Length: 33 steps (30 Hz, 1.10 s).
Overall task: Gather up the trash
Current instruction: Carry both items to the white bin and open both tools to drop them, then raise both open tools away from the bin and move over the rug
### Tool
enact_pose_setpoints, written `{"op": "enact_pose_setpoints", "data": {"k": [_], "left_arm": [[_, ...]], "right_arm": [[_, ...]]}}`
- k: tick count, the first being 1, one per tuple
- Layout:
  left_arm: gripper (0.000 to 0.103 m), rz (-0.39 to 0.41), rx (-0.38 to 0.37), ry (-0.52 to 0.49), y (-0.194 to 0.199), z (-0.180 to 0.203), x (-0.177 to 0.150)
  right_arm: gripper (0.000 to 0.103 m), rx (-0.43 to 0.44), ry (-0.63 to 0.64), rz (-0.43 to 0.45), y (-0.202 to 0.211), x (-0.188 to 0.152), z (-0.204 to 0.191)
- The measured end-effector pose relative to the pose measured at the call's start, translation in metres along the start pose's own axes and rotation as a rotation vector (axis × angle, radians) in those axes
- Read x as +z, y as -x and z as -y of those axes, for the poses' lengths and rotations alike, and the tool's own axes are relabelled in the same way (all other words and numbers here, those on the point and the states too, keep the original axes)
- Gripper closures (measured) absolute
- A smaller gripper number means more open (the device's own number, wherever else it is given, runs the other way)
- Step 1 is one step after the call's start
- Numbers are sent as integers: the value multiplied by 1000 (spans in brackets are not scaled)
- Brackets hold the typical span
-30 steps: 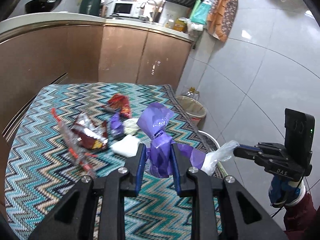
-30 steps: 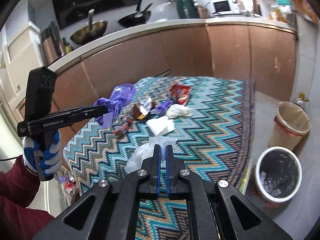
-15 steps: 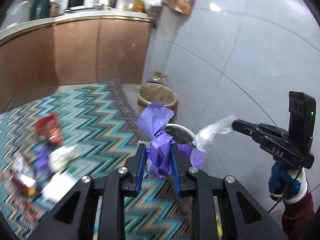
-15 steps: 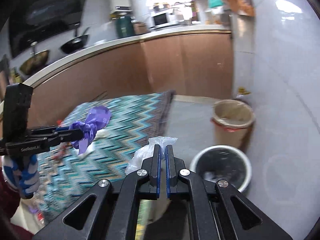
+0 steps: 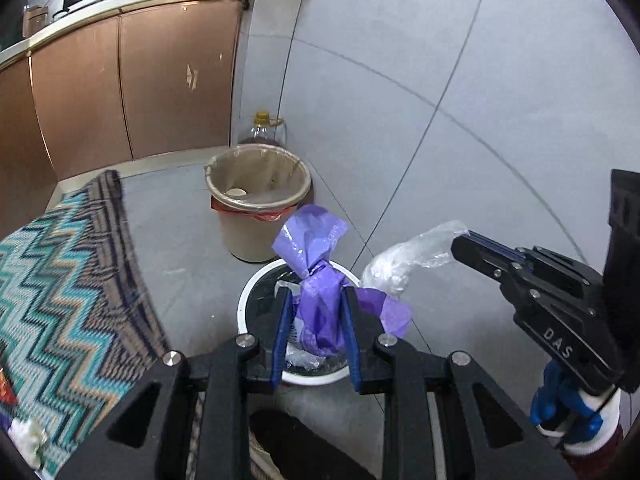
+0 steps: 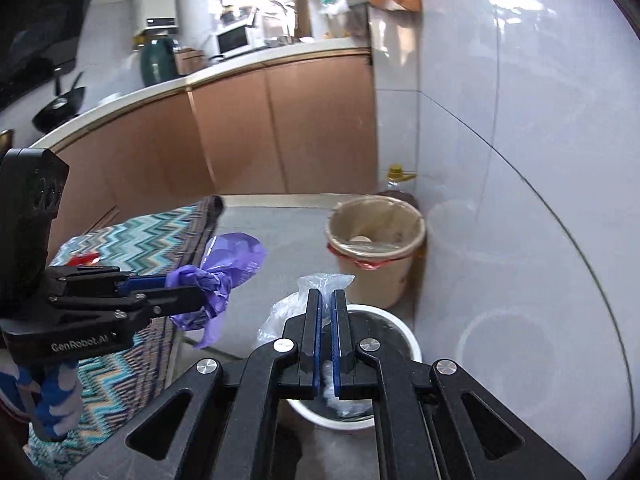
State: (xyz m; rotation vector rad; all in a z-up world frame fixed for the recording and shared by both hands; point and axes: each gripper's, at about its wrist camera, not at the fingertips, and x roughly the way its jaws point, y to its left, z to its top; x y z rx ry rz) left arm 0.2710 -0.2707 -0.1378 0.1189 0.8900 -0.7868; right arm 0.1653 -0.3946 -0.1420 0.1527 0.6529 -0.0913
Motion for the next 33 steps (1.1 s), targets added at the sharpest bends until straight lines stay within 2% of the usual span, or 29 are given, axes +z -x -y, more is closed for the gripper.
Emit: {"op": "enact_pose_setpoints", "data": {"k": [3, 7, 9, 11, 16, 21, 23, 29, 31, 33], "left_arm": [[77, -21, -3, 15, -27, -3, 10], [73, -42, -57, 60, -53, -10, 18], [69, -49, -70, 75, -62, -12, 20], [69, -54, -70, 78, -67, -13, 22], [69, -41, -66, 70, -62, -9, 21], [69, 24, -48, 68, -32, -6, 14], [69, 61, -34, 68, -15, -4, 11], [69, 204, 35, 49, 46, 5, 2], [69, 242, 53, 38, 70, 9, -3], [69, 273, 67, 27, 91, 12, -7]], "right_arm": [[98, -40, -13, -18, -19, 4, 10], [97, -76, -15, -42, -43, 7, 18], [92, -90, -16, -54, -49, 5, 19], [80, -96, -22, -60, -53, 4, 21], [65, -109, -38, -50, -49, 0, 24], [48, -115, -60, -15, -30, 1, 20], [32, -121, -58, 6, -20, 3, 15], [7, -124, -32, 102, 26, 13, -10], [1, -118, -34, 144, 44, 17, -18], [0, -113, -40, 187, 63, 21, -23]]}}
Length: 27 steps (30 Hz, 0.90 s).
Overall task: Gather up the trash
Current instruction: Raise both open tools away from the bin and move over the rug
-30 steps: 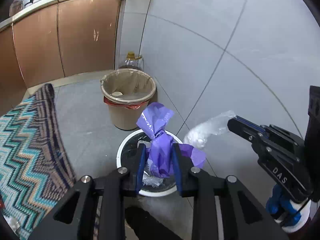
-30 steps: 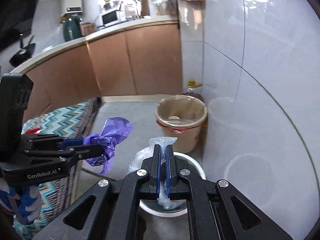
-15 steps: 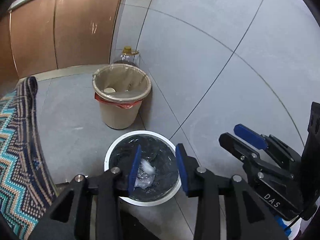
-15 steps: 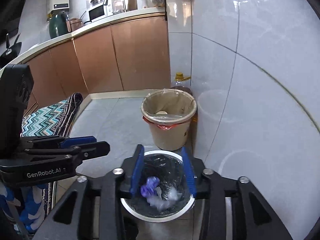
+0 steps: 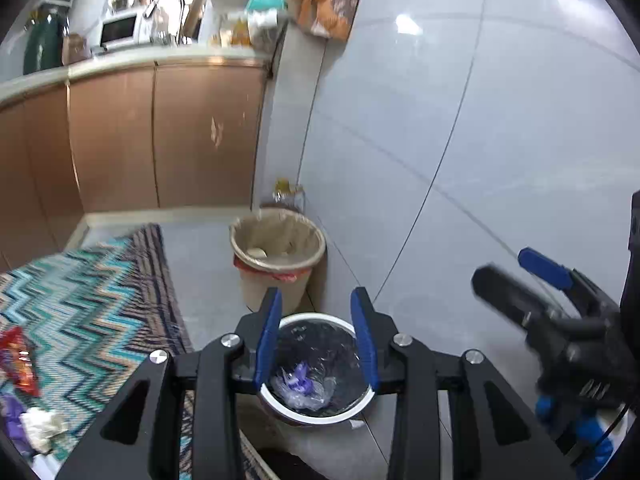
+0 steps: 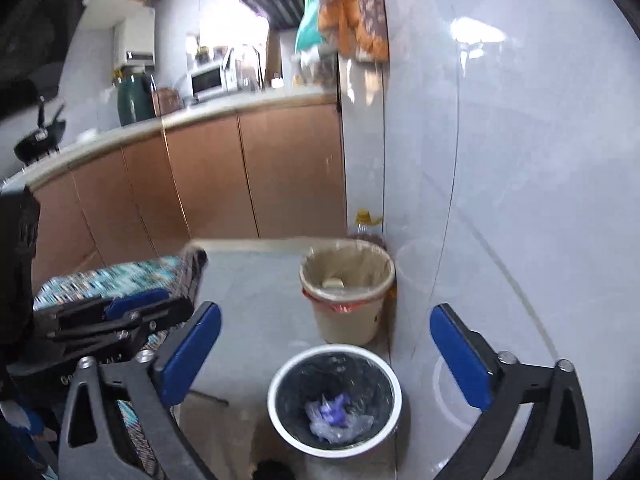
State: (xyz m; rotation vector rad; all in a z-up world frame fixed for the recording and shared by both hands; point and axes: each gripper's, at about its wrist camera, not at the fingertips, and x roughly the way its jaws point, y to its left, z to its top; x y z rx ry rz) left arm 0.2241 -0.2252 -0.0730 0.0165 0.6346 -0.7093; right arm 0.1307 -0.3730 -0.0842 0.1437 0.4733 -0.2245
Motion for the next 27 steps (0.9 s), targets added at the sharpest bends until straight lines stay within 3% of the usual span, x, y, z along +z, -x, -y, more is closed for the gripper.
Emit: {"op": "enact_pose_setpoints", "data": {"k": [10, 12, 14, 27], "left_arm": [[68, 152, 40, -17, 110, 2, 4], [56, 166, 46, -10, 131, -2, 2], [52, 192, 66, -1, 153, -8, 0], [50, 273, 181, 100, 249, -67, -32]], "right_arm": [[0, 63, -21, 225, 101, 34, -29], [0, 79, -12, 269, 120, 38, -37], [0, 102, 2, 301, 140, 42, -45], [0, 229, 77, 371, 210, 46, -95]]}}
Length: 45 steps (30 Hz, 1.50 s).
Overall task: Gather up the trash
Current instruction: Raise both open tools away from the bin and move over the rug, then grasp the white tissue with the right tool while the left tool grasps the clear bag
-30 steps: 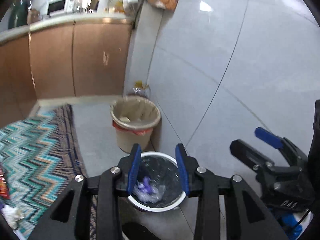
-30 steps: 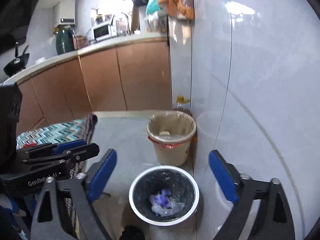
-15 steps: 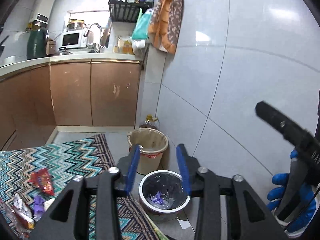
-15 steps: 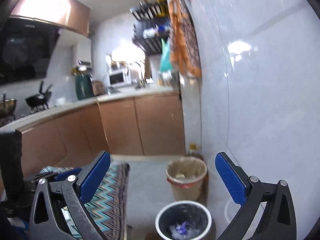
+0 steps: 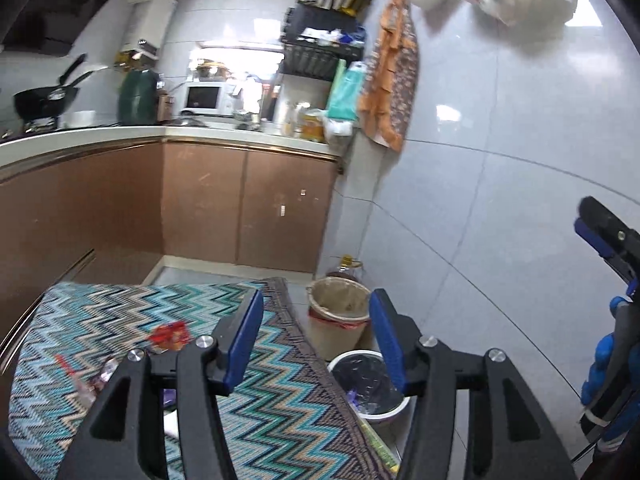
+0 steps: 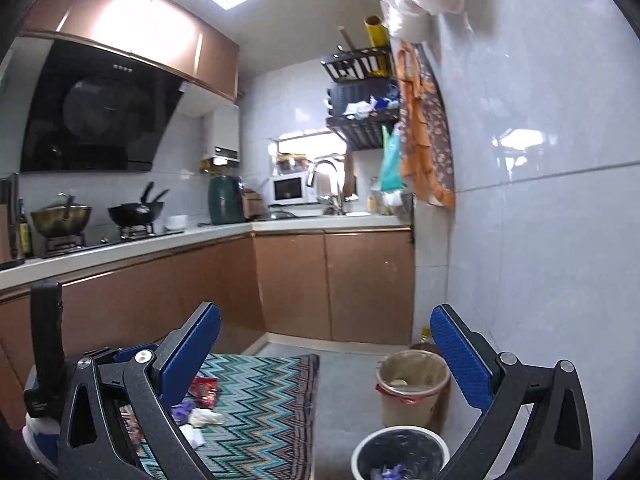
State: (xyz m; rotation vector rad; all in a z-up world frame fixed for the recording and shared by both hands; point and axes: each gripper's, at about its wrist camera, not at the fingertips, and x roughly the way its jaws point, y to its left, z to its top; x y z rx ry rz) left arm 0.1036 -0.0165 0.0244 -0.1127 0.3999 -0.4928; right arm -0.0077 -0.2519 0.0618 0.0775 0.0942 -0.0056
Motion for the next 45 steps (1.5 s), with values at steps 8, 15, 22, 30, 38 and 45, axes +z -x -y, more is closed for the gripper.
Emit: {"op": "enact_pose_setpoints", "data": {"k": [8, 15, 22, 30, 38, 45], "left_arm": [[50, 3, 121, 125, 40, -84, -6], [50, -22, 272, 176, 58, -153, -22], [50, -74, 321, 263, 45, -208, -53], [50, -195, 345, 338, -1, -245, -94], [50, -287, 336, 430, -37, -273, -126], [52, -342, 281, 507, -50, -282, -152]], "right_arm": [[0, 73, 14, -1, 10, -2, -25], [0, 171, 11, -80, -15, -20, -45], [0, 290, -4, -221, -63, -57, -68], [1, 427, 5, -446, -130, -116, -104], [9, 545, 43, -666, -189, -184, -148], [11, 612, 87, -780, -219, -226, -181]]}}
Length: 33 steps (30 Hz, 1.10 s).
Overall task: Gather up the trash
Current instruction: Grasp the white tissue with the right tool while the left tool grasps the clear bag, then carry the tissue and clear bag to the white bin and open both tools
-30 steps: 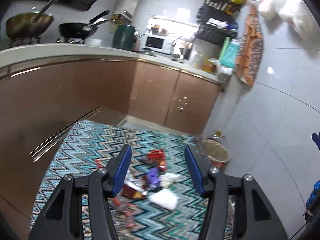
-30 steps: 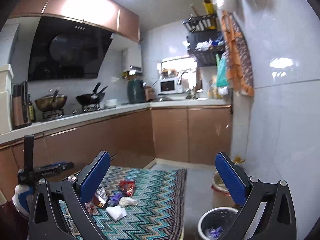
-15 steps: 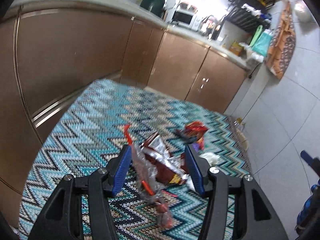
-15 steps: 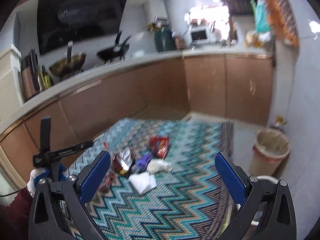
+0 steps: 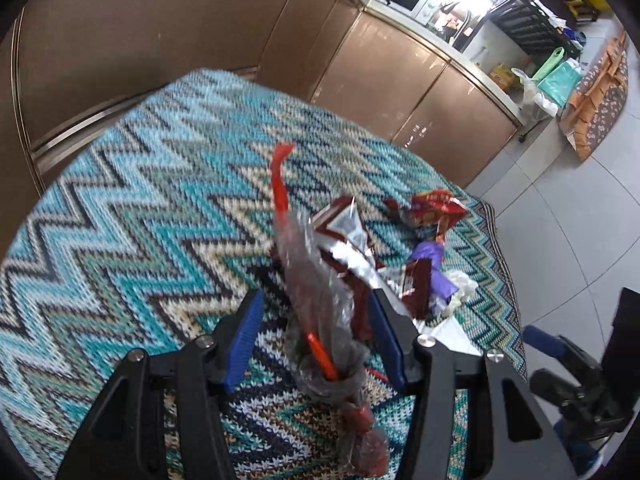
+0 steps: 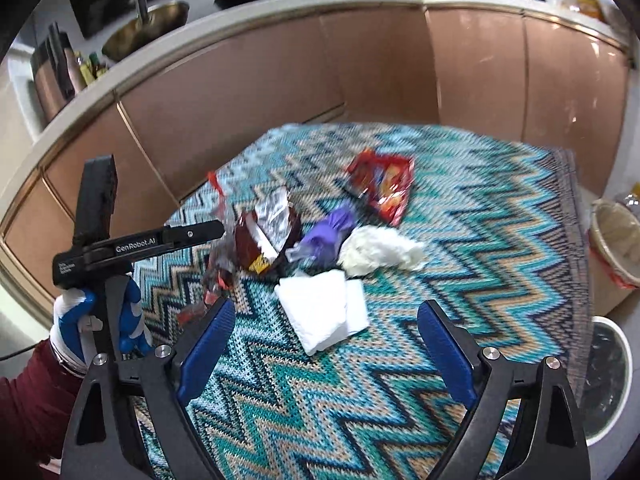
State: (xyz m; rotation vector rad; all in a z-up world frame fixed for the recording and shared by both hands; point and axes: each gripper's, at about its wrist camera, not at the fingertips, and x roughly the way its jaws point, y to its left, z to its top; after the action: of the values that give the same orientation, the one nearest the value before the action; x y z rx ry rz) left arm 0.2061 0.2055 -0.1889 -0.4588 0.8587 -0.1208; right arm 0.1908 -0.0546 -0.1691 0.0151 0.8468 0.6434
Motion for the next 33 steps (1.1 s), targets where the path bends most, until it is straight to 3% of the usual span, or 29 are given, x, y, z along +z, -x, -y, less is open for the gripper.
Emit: {"op": "enact_pose_setpoints", "data": {"k": [6, 11, 15, 19, 23, 33], "left_arm": [[63, -58, 49, -33, -16, 2, -8], [72, -56, 76, -59, -19, 7, -11], [84, -53, 98, -64, -21, 8, -12], [88, -49, 108, -67, -18, 9, -14], [90, -41, 137, -93, -12, 14, -19], [91, 3, 148, -105, 31, 20, -31]], "right_arm": [[18, 37, 12, -81, -39, -1, -3], [32, 45, 2, -122, -59, -4, 0], [51, 47, -13, -133, -65, -8, 3], [74, 50, -33, -127, -62, -10, 10], [88, 44, -35, -121, -54, -14, 13], [95, 67, 6, -54, -8, -29, -2]]}}
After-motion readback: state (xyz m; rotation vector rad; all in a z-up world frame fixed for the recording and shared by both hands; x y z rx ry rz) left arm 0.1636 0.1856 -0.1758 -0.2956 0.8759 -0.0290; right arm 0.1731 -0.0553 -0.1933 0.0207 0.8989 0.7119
